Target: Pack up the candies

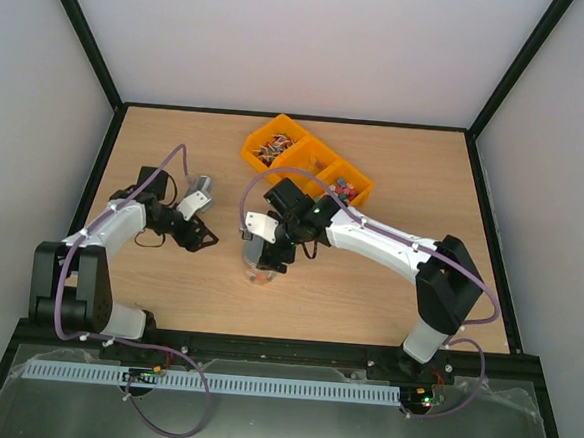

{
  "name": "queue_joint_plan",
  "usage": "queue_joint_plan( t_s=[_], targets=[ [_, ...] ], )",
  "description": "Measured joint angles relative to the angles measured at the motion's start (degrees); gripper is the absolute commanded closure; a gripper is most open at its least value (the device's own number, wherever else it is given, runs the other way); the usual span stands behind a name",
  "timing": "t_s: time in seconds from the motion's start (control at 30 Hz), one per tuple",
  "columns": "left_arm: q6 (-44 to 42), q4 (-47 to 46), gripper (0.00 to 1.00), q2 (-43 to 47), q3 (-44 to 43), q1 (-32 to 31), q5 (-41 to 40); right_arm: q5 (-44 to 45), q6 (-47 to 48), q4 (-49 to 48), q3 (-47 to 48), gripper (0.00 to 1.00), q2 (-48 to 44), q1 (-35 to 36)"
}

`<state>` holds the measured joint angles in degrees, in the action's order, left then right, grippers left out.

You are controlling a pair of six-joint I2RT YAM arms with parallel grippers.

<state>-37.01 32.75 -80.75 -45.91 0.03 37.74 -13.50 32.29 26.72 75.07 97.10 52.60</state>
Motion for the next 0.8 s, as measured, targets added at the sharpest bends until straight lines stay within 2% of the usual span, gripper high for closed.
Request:
queue_joint_plan(
  t_s=[0.8],
  targets=[
    [0.63,-0.07,0.2,1.11,0.0,0.02,0.39,1.2,-0.46,-1.4,2.12,0.08,3.96,1.42]
  ],
)
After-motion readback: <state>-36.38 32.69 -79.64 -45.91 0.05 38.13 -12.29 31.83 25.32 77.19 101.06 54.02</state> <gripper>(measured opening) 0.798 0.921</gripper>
